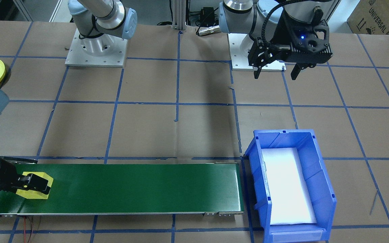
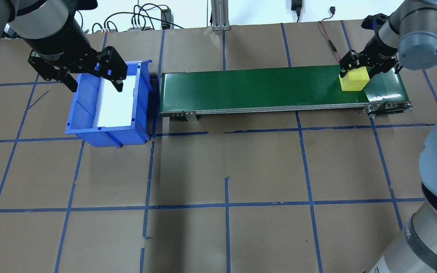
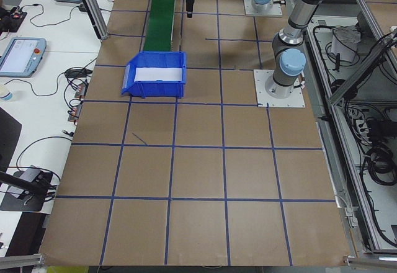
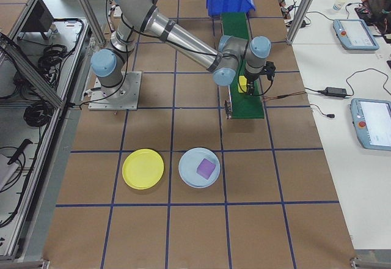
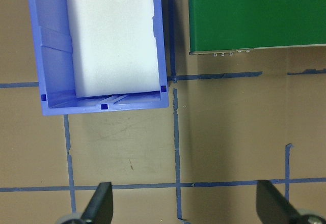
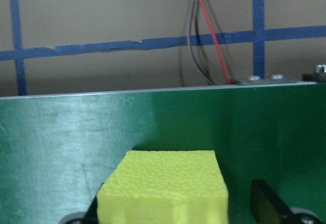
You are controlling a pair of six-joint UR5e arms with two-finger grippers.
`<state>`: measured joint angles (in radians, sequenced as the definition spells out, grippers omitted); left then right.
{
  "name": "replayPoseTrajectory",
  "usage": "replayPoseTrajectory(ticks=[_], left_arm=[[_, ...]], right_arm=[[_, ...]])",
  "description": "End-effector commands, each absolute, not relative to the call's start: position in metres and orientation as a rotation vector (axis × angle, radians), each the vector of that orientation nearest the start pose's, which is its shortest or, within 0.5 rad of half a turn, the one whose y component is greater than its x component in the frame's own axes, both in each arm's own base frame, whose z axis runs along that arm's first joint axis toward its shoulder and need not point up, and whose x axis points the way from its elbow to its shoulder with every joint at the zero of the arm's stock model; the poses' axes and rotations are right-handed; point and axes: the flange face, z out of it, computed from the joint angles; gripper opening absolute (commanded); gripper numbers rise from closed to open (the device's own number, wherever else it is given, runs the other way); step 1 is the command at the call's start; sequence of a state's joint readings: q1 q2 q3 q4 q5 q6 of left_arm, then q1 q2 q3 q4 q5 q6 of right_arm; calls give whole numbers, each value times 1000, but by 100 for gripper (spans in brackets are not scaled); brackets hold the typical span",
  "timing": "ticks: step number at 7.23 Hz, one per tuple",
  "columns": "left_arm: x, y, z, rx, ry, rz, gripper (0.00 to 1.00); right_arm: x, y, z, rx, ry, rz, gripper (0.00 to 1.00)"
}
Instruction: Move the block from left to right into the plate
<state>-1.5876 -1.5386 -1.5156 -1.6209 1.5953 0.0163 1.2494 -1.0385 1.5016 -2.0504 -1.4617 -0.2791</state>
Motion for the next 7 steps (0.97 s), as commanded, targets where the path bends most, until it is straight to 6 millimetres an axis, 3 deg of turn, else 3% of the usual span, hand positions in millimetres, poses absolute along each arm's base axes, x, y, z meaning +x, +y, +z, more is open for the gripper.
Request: replayPoseTrajectory(ticks=[1,2,3,4,5,6,7], left_arm=[[-139,-478,526,50,3116,-57,100],[-139,-478,526,49,3116,-57,100],[-139,-478,526,49,3116,-60,100],[-138,-478,526,47,3116,-60,100],[-138,-478,526,49,3116,-60,100],[-139,-478,526,52,3116,-57,100],[-139,-478,526,49,3116,-60,100]], right_arm=[[-87,-667,277,13,3160,-54,19],[-107,-647,294,-73,3251,-12,18],[-163,-610,303,-61,3260,72,18],[-234,-558,309,-73,3222,133,17],[-281,-521,321,-126,3219,132,17],[-340,-477,330,-46,3211,143,17],[-386,-425,325,7,3193,185,17]])
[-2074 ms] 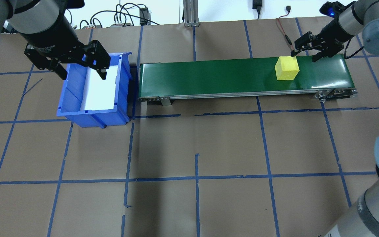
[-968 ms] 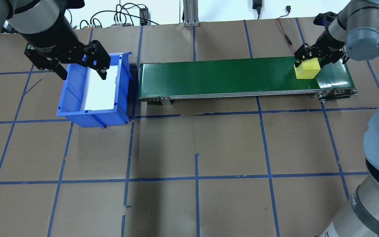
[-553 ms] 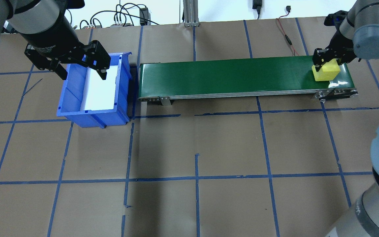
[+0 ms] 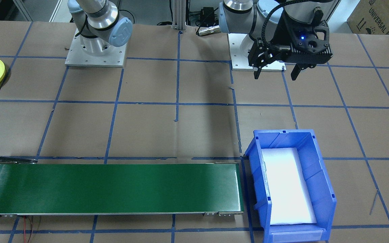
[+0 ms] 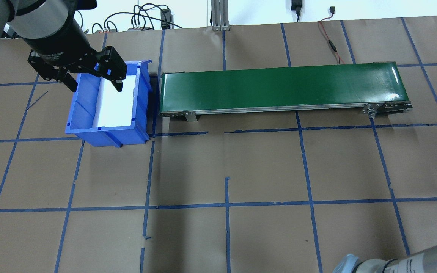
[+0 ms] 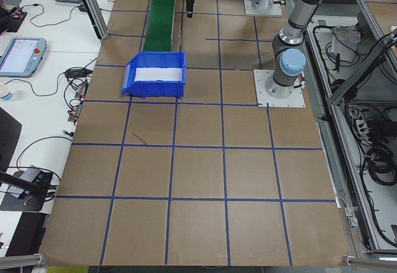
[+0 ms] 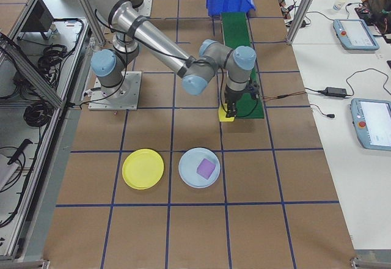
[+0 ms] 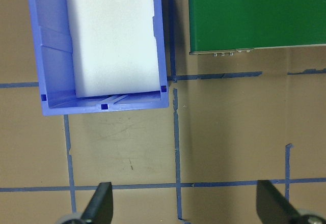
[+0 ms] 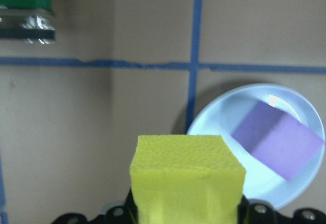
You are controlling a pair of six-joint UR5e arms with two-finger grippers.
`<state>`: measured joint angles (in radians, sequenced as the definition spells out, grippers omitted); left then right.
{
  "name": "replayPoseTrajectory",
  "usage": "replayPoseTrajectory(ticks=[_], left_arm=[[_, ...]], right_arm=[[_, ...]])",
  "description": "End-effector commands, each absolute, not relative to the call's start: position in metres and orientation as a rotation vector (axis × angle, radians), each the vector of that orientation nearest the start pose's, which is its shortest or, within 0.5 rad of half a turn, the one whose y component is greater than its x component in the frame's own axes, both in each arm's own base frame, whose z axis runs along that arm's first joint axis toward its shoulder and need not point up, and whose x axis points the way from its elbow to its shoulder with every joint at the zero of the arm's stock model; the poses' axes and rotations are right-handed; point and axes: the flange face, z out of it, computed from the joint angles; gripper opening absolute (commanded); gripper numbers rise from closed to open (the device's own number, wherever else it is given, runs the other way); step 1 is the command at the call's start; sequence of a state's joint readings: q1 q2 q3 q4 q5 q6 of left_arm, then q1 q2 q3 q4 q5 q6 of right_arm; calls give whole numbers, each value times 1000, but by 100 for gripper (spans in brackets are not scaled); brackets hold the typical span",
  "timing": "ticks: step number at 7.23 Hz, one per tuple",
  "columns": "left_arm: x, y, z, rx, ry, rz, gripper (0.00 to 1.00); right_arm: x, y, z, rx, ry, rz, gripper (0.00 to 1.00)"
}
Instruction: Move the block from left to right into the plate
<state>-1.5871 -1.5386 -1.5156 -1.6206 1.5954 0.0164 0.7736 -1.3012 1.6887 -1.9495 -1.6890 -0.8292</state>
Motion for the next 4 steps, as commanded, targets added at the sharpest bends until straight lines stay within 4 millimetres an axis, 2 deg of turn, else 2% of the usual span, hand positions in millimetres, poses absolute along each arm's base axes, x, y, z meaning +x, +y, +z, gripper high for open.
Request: replayPoseTrajectory(ticks=[1,2,3,4], left_arm=[[-139,-478,526,49,3116,-60,100],[-139,-478,526,52,3116,-60,100],[-139,-478,526,49,3116,-60,100],[-139,-478,526,49,3116,-60,100]], right_arm=[[-415,-366,314,74,3162,232,17],[-418,-318,292,185,3105,280,16],[-406,-285,273,263,3099,294,15],[-410,-269,264,305,3089,295,15]])
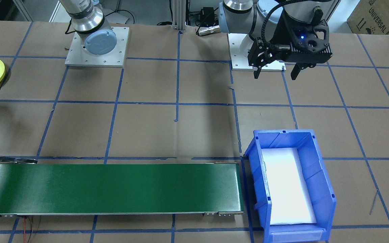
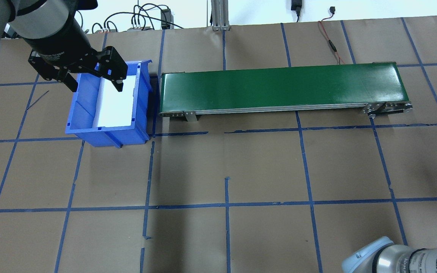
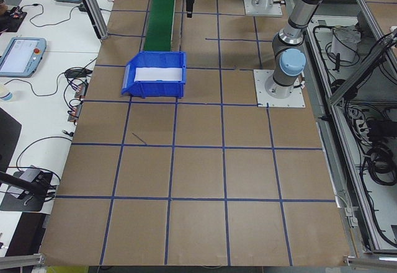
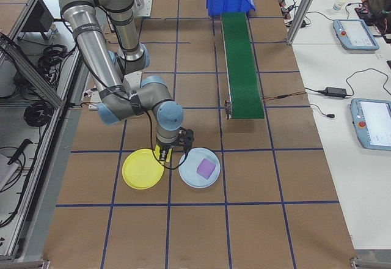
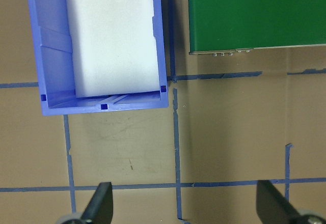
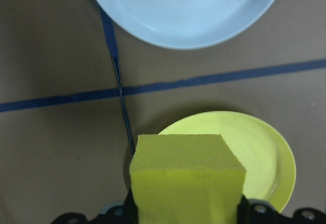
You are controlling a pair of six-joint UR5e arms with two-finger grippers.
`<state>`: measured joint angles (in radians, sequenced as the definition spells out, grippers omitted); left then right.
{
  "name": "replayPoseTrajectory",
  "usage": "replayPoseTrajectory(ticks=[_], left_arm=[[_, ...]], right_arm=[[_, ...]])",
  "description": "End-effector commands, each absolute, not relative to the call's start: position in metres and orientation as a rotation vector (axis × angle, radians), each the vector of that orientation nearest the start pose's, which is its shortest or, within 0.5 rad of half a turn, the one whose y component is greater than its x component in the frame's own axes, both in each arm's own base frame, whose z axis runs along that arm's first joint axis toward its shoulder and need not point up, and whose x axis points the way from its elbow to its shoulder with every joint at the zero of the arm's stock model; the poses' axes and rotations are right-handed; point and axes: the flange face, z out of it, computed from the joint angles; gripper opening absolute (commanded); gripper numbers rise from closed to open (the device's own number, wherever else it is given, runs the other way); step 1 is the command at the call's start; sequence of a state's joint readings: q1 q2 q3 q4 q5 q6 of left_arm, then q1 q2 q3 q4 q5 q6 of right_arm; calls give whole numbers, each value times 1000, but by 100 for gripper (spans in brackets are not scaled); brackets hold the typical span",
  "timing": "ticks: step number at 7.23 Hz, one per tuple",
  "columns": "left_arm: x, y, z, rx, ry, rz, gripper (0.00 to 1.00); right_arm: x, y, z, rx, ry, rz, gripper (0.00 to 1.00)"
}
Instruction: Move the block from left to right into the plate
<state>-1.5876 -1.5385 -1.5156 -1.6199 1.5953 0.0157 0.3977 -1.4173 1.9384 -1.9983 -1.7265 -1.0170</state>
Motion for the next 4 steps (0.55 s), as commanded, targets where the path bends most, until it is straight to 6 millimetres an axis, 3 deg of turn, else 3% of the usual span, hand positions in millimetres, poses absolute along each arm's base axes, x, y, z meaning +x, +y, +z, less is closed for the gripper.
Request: replayPoseTrajectory(ticks=[1,2,3,4], left_arm=[[-139,-478,526,49,3116,-60,100],[-139,-478,526,49,3116,-60,100],[-139,-478,526,49,3116,-57,100],[-140,-478,526,52,3116,-57,100]], right_arm=[[-418,-256,262,353,3075,299,15],[-425,-249,262,378,3081,312,16],[-428,-248,250,375,3063,329,17],[-441,-253,238,384,3070,301,58]])
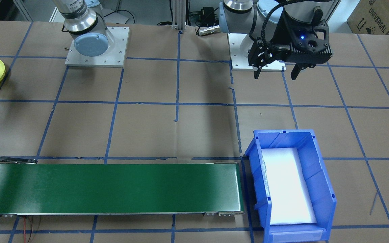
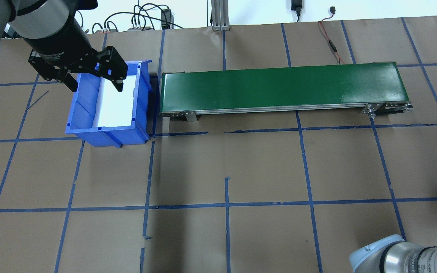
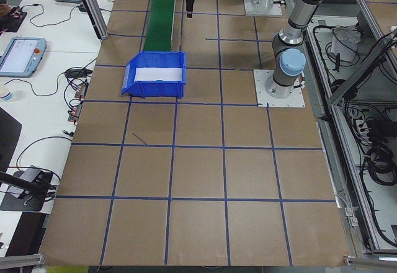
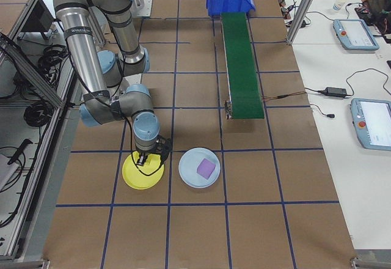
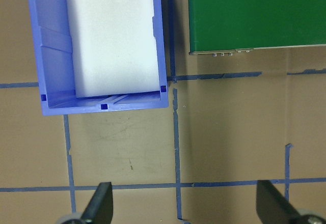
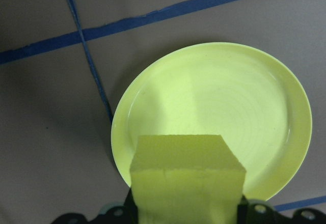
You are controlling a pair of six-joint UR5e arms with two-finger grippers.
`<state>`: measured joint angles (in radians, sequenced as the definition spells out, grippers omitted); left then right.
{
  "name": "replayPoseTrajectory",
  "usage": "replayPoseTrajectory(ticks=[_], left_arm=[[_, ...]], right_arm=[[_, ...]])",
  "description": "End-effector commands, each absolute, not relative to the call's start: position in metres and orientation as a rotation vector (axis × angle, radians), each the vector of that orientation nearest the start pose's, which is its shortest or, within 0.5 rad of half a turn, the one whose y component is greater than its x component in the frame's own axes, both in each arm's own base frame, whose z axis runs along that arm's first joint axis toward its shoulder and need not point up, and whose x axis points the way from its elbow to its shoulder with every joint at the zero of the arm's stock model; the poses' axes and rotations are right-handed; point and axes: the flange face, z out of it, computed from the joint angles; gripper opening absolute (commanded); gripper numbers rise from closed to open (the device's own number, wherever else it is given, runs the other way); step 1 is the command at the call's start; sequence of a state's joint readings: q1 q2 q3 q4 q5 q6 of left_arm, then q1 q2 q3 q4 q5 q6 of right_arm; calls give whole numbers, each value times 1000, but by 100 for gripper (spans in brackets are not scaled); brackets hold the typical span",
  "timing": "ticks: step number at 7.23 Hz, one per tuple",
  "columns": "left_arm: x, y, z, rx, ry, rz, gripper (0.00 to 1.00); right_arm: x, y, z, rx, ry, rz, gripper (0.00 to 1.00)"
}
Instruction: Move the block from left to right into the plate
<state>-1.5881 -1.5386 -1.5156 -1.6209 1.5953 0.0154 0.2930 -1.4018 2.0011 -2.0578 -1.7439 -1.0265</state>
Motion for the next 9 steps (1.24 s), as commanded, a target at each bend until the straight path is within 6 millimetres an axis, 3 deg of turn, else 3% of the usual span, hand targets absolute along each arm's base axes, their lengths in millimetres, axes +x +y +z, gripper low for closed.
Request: replayPoseTrajectory(ticks=[1,2,3,4,5,6,7,8,9], left_arm=[[-139,-478,526,49,3115,-57,100],[-140,-478,526,52,3115,-57,100],[-140,-478,526,52,3115,-57,100],[-140,-478,525,52,3116,-55,100],[-140,-478,525,52,3115,-55,100],[-140,-478,525,52,3115,-55,100],[-140,-478,525,52,3115,-55,100],[-140,-478,525,52,3115,-55,100],[-140,-478,525,52,3116,-55,100]], right_arm=[[-443,-253,237,386,3069,302,82],[-444,-254,240,392,3074,297,100],[-442,-254,242,408,3061,304,100],[-433,-271,262,441,3082,306,100],[-395,-319,302,334,3120,316,100],[-339,-379,352,323,3176,289,100],[-268,-439,374,263,3206,276,100],[-192,-478,389,189,3230,266,100],[-118,-499,409,108,3228,294,100]])
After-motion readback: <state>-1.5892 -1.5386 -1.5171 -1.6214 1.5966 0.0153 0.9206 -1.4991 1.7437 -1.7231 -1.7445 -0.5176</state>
